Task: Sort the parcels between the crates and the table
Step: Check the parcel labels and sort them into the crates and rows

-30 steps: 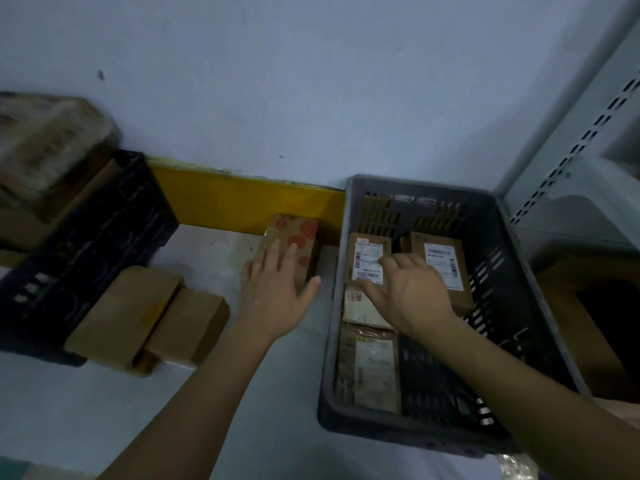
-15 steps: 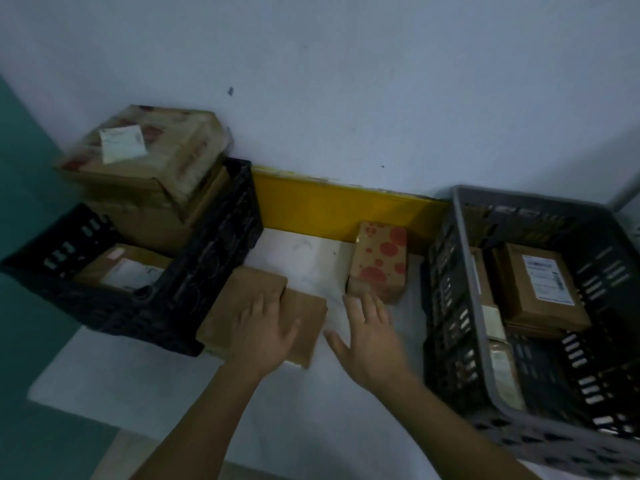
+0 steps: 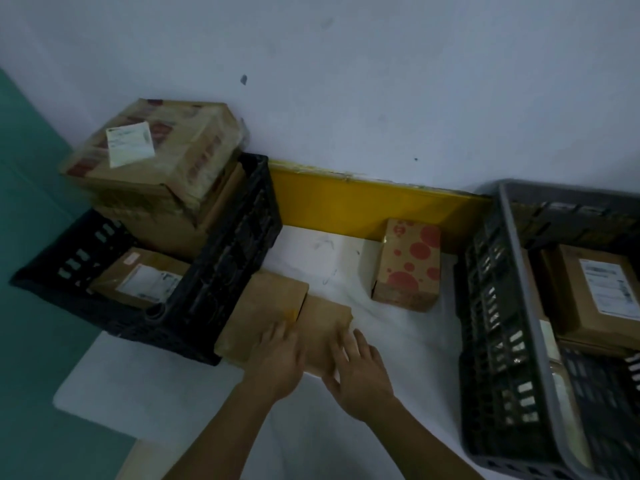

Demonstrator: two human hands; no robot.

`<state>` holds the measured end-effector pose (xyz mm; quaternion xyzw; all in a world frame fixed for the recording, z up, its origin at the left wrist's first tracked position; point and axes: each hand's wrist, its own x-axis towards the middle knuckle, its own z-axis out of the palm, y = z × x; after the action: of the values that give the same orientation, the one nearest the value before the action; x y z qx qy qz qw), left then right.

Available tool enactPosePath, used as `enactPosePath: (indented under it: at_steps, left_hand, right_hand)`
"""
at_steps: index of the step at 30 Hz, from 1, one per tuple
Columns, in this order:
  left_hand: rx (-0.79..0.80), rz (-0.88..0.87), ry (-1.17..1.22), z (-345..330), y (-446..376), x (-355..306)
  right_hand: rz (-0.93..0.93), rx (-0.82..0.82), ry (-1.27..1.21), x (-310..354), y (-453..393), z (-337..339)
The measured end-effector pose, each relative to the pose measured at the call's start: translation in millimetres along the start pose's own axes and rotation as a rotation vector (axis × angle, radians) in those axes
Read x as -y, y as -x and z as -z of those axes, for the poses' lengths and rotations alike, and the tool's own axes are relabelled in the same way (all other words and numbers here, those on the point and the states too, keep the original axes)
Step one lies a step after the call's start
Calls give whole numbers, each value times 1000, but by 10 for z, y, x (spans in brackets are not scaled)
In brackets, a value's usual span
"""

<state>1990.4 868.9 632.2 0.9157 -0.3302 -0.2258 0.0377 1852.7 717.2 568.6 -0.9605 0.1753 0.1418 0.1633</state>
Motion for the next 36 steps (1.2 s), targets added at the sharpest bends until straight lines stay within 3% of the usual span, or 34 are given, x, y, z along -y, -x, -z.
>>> enactPosePath:
  at_steps: [6, 10, 13, 18, 21, 24, 28, 32, 36]
  left_hand:
    - [-83, -85, 47, -100, -185, -51]
    - [-22, -18, 153, -119, -289, -225]
    - [-21, 25, 388, -165, -372, -283]
    - [-58, 25, 941, 73, -332, -375]
    - [-51, 26, 1206, 268, -335, -408]
    - [48, 15, 1407, 426, -358, -457]
    - [32, -33, 1432, 477, -397, -499]
    - [-91, 23, 1415, 536, -469, -371]
    - [238, -68, 1342, 633, -380, -456]
  right_hand:
    - [4, -9, -59, -215, 100, -34]
    - [-62, -51, -216, -217, 29, -75]
    - [-185, -69, -483, -67, -28, 21]
    - [-378, -313, -817, 58, -14, 264]
    - [-422, -410, -886, 126, 0, 435]
    - [-453, -425, -801, 205, 8, 545]
    - [-485, -496, -804, 203, 138, 671]
    - [-421, -685, -1219, 129, 324, 774]
    - [-286, -684, -1534, 230, 421, 943]
